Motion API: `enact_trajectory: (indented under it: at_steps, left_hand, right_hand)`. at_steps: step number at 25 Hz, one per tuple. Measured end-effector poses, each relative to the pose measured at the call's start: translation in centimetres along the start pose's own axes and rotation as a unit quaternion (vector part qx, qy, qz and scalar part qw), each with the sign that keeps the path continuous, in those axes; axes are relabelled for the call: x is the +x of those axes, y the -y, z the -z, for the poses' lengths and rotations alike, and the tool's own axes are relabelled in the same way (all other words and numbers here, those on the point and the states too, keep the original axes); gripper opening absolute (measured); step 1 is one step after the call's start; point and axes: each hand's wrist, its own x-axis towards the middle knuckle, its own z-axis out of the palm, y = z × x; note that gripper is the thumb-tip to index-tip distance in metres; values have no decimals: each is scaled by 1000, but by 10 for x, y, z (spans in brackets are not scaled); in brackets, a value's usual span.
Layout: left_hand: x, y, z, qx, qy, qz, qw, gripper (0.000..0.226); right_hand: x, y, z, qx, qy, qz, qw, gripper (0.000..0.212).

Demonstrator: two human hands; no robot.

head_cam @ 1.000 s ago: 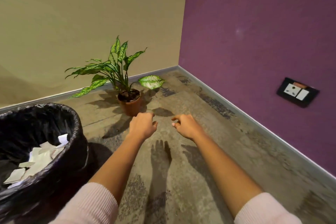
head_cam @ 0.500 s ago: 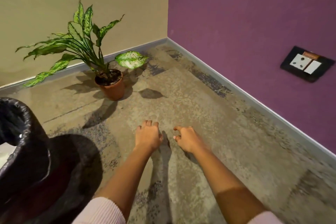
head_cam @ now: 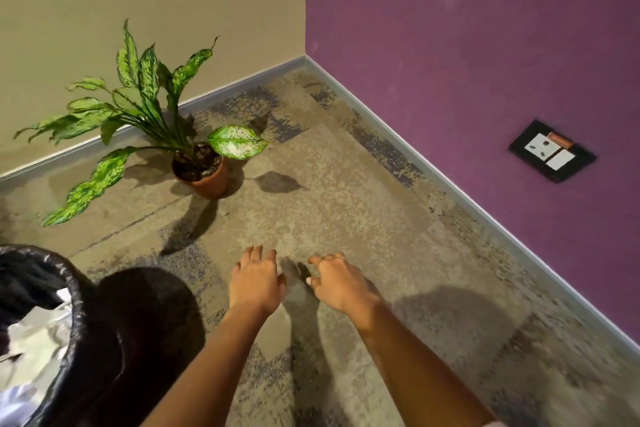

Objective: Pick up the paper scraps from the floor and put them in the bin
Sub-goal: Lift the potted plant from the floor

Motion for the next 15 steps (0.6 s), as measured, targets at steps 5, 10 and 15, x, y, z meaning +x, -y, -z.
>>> enact_trajectory:
  at_steps: [5,10,15]
  left_hand:
    - [-34,-11,61,-31,39,11,999,58]
    - [-53,-17,131,-54,71,41,995,58]
    - [-57,-14,184,-107,77,97,987,56]
  right_hand:
    - [-23,31,54,29,25,-17,999,42]
    - [-22,64,108,91,40,-33,995,45]
    - [-17,90,158,87,45,-28,995,43]
